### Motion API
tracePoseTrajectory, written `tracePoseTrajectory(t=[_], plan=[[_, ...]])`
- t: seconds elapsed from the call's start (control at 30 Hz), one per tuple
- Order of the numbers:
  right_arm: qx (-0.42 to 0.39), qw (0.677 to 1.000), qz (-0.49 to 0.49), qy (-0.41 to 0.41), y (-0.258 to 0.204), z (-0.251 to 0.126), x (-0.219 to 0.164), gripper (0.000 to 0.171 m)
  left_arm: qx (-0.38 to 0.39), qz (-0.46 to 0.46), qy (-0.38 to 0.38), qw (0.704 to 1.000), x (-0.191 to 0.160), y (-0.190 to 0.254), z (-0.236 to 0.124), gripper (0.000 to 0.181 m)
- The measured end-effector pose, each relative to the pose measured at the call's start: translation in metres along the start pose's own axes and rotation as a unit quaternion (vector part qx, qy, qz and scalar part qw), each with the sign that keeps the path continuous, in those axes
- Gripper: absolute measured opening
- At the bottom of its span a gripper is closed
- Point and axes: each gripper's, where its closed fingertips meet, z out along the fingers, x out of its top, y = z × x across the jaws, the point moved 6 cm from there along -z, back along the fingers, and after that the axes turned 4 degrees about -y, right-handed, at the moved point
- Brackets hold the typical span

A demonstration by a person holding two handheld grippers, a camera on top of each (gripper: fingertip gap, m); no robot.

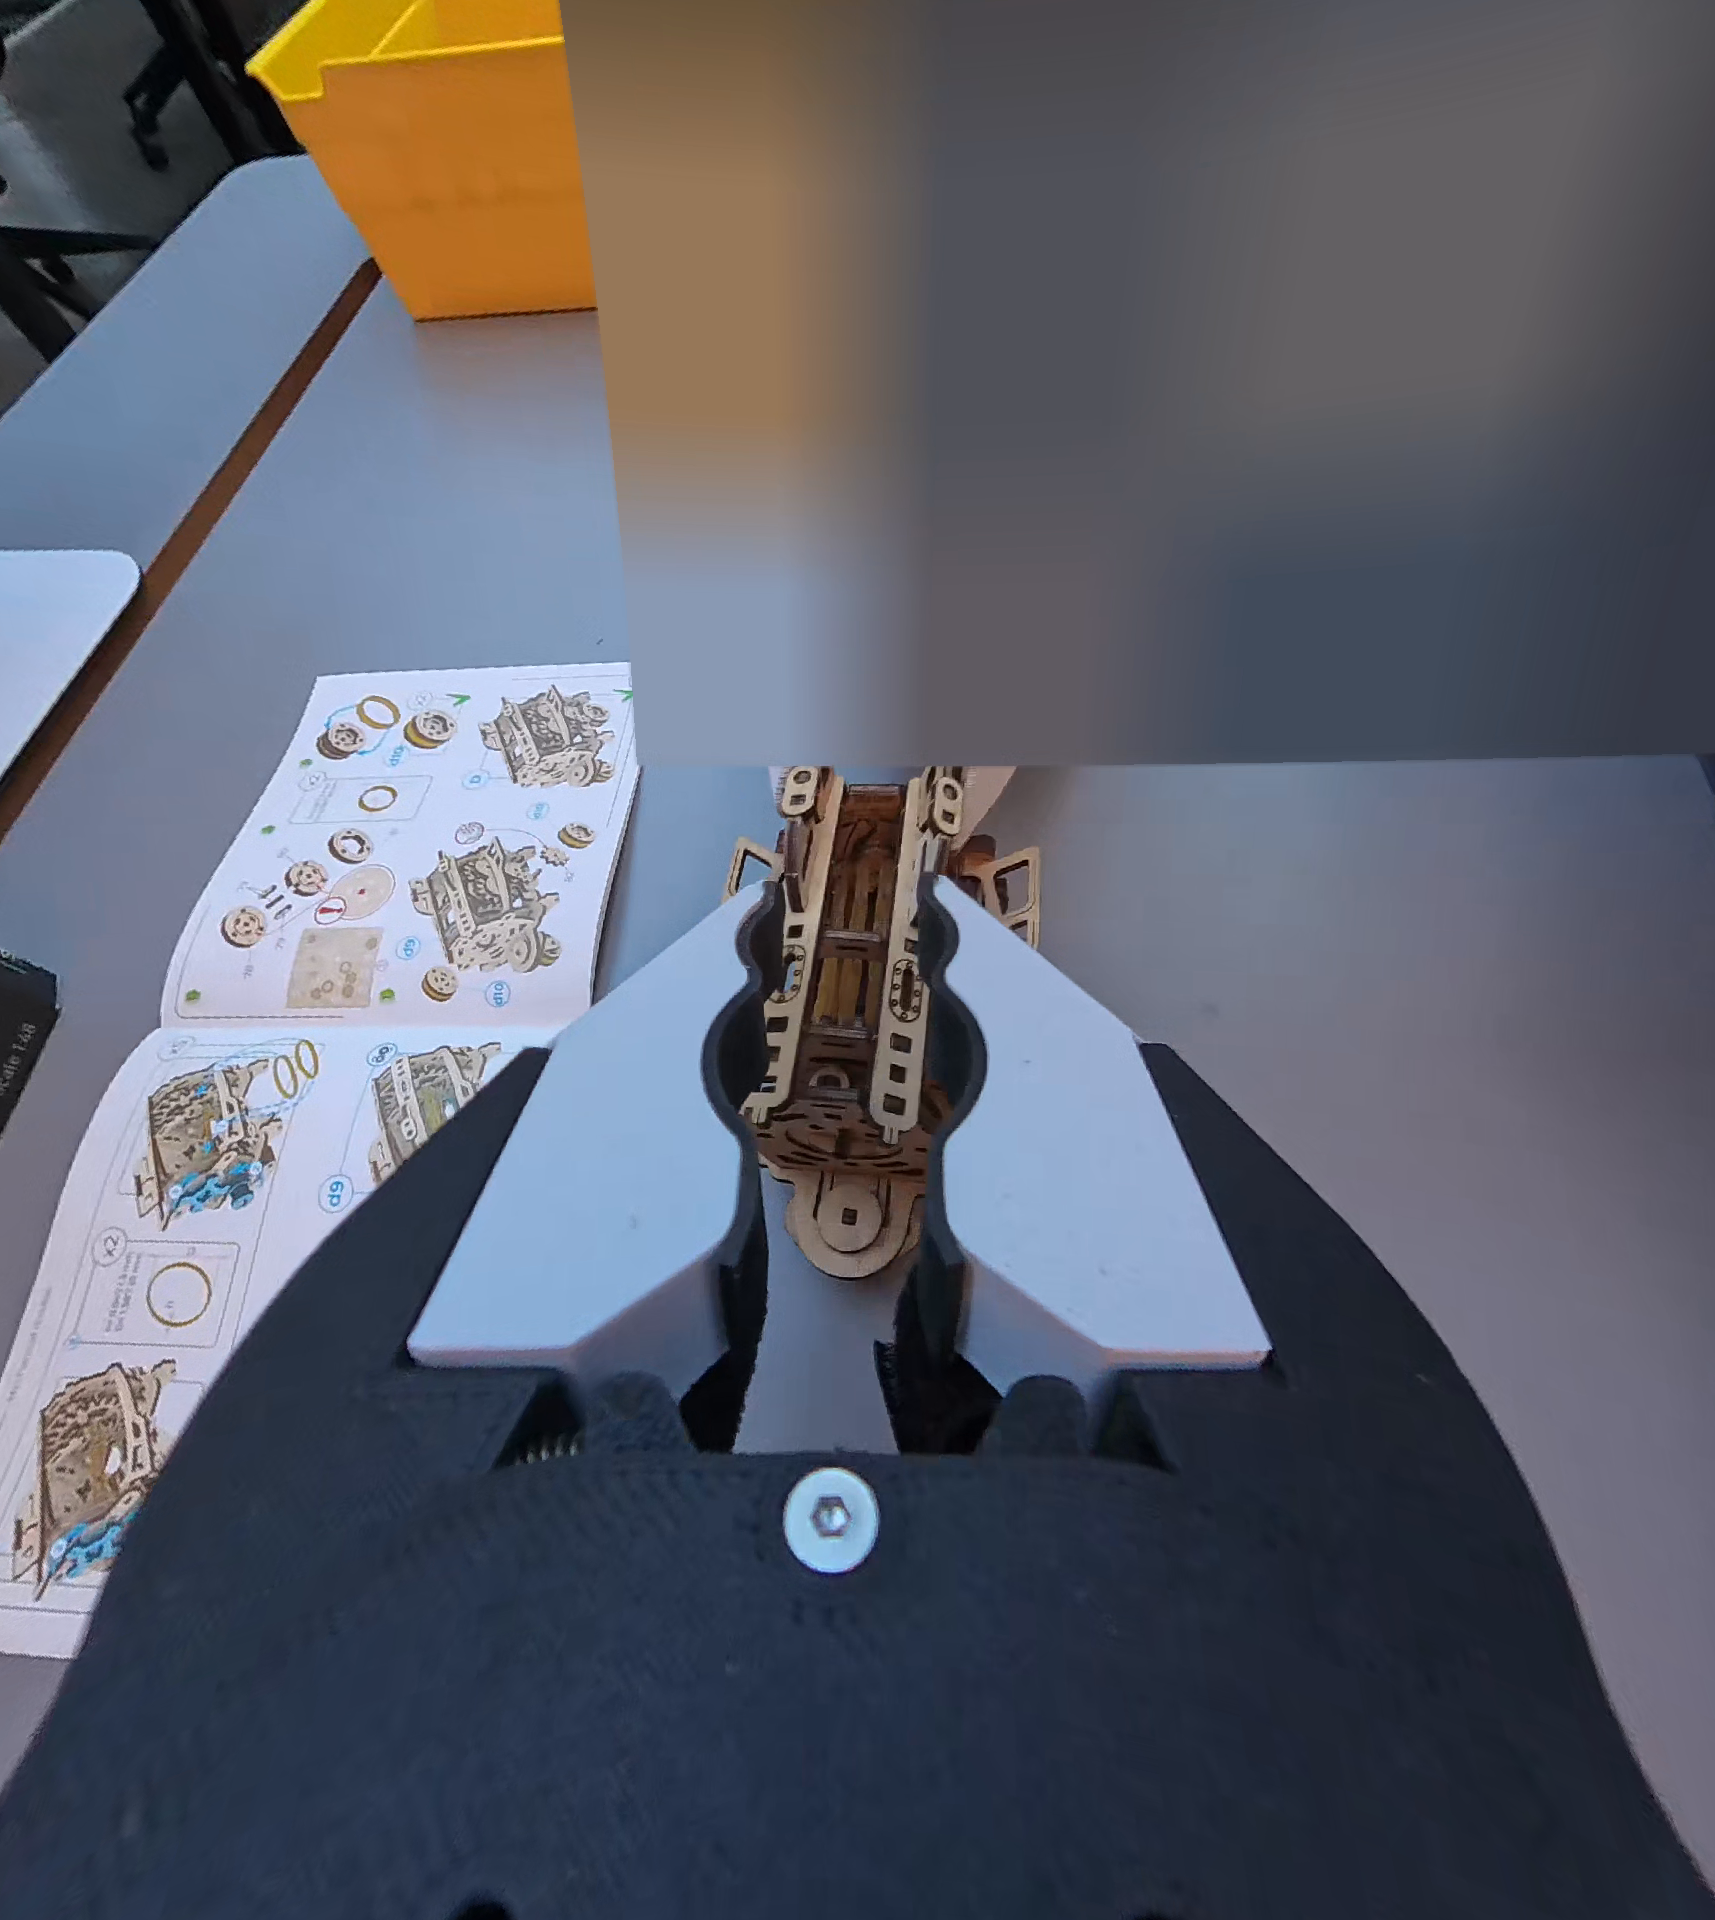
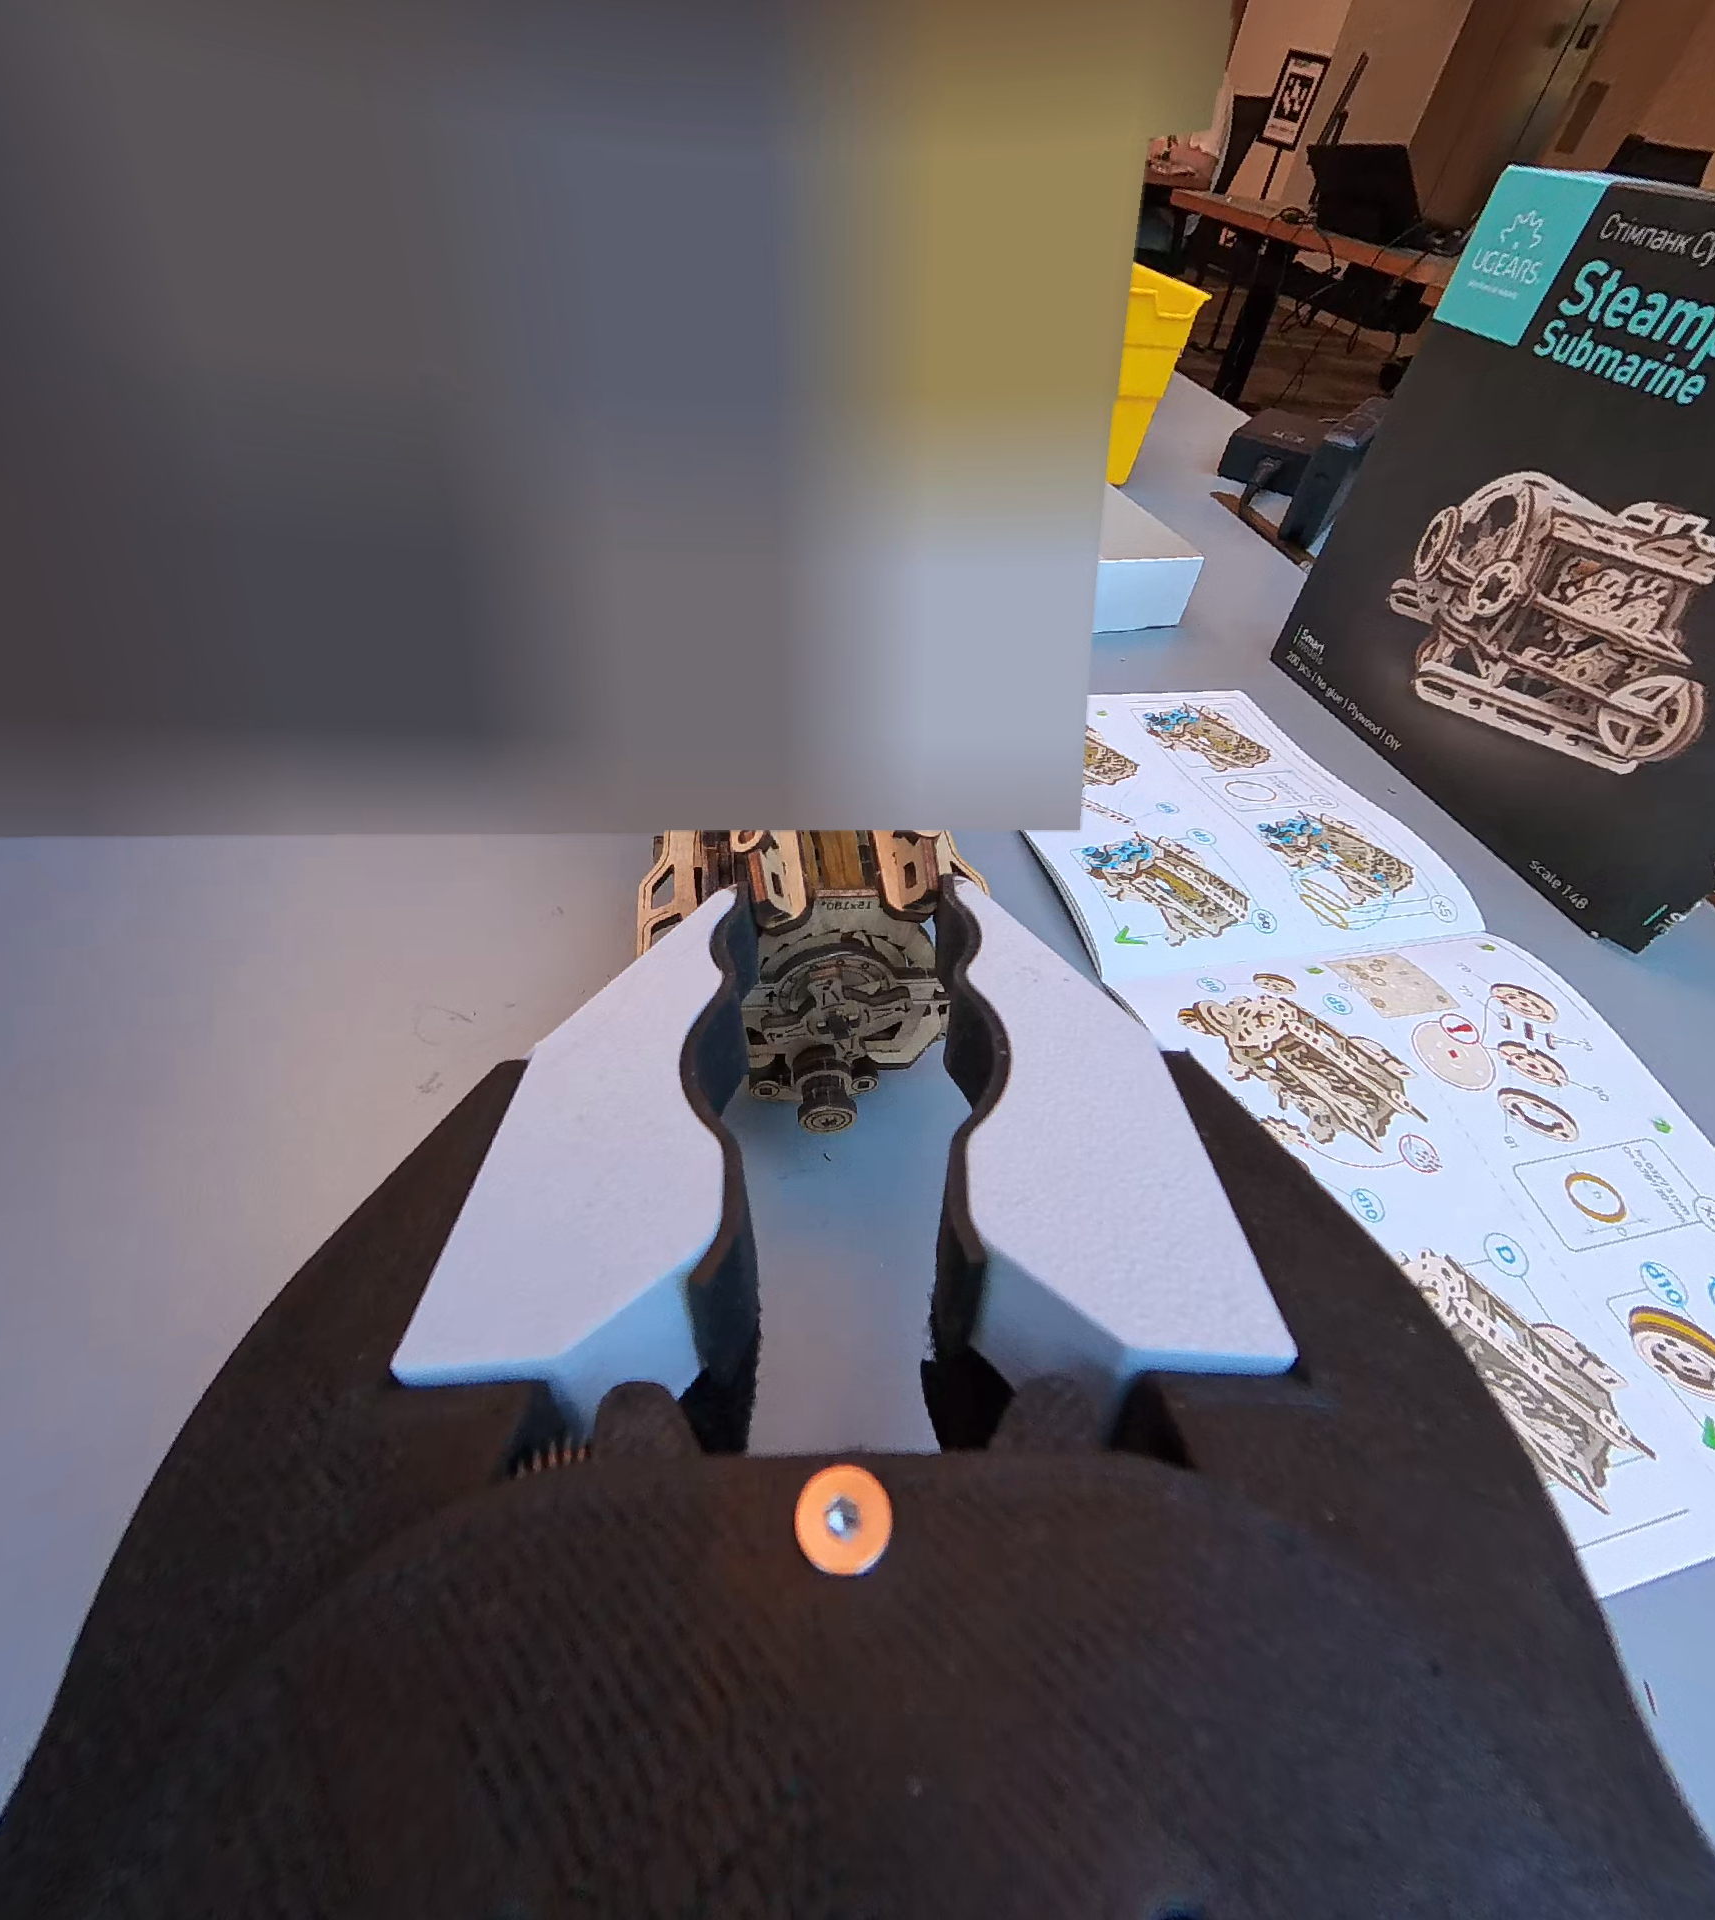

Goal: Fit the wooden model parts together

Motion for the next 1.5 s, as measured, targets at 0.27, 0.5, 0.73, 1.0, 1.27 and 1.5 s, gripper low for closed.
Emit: tracePoseTrajectory(t=[0.27,0.5,0.73,1.0,1.27,1.5], plan=[[0.000,1.000,-0.005,-0.001,-0.001,0.000,0.000,0.033,-0.017,-0.019,-0.006,1.000,-0.007,-0.001,0.002,0.023],[0.000,1.000,-0.002,-0.001,0.000,0.000,0.000,0.033,-0.020,-0.023,0.004,1.000,-0.008,-0.001,0.003,0.027],[-0.001,1.000,-0.011,-0.002,-0.002,0.000,0.000,0.033,-0.016,-0.028,0.015,0.999,-0.010,0.000,0.002,0.026],[-0.002,1.000,-0.009,-0.002,-0.002,0.000,0.000,0.033,0.005,-0.016,0.020,1.000,-0.011,0.002,0.003,0.026],[-0.002,1.000,-0.009,-0.001,-0.002,0.000,0.000,0.033,0.001,-0.017,0.027,0.999,-0.012,0.000,0.003,0.026],[0.001,1.000,-0.008,-0.001,-0.002,0.000,0.000,0.033,0.002,-0.046,0.040,0.998,-0.012,-0.008,-0.003,0.021]])
